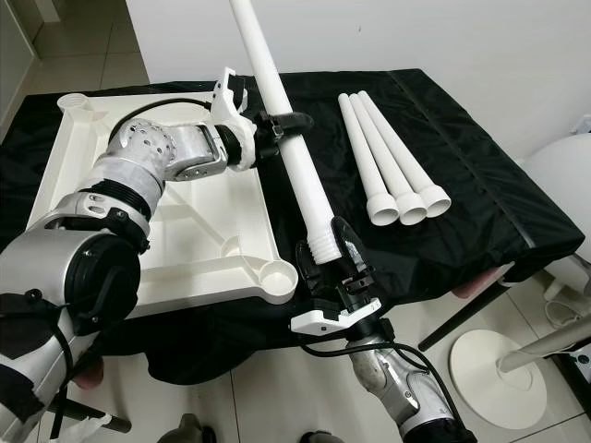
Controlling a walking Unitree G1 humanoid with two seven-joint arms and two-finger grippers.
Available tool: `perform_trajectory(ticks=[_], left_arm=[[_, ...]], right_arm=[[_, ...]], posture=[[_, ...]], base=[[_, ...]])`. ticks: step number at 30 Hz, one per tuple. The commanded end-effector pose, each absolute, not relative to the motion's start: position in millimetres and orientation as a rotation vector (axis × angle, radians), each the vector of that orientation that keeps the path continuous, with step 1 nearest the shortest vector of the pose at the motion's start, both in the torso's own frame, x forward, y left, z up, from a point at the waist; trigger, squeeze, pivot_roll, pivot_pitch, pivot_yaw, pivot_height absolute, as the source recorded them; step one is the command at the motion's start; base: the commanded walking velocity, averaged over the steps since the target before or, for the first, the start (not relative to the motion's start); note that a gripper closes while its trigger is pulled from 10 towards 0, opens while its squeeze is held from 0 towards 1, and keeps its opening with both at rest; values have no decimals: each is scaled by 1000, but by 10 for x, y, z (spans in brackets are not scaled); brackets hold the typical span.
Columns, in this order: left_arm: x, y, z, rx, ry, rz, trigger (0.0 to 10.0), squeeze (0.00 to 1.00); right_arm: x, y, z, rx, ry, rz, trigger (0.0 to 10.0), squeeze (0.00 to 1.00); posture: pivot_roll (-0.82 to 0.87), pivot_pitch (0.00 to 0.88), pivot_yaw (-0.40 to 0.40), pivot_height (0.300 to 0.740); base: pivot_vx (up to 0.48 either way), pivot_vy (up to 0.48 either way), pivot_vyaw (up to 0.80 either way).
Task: Building children table
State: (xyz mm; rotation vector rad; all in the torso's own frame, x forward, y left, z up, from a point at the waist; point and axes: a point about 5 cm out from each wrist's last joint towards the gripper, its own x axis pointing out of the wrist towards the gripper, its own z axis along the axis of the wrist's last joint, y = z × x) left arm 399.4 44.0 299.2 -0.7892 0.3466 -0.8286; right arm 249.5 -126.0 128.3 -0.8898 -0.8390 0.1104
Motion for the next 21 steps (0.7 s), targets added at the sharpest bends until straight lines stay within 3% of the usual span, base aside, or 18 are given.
perform_trajectory(ticks=[1, 8, 9, 19, 21], left_arm=[[3986, 436, 3114, -802, 293, -893, 10000, 0], [4054, 585, 3200, -802, 217, -822, 10000, 0], [4090, 657, 3225, -761, 165, -777, 10000, 0], [4150, 816, 3253, -688, 75, -674, 10000, 0], [4169, 907, 3348, -652, -24, -622, 10000, 0]], right_arm=[[2472, -1266, 1264, -864, -831, 100, 10000, 1000], [2471, -1296, 1246, -756, -760, 73, 10000, 1000], [2498, -1345, 1261, -607, -686, 27, 10000, 0], [2596, -1391, 1274, -360, -540, -19, 10000, 0], [2689, -1393, 1322, -265, -476, -26, 10000, 0]], posture=[[21, 76, 27, 740], [20, 80, 30, 740], [20, 81, 31, 740], [18, 83, 26, 740], [19, 85, 24, 740]], base=[[0, 0, 0], [0, 0, 0], [0, 0, 0], [0, 0, 0], [0, 0, 0]])
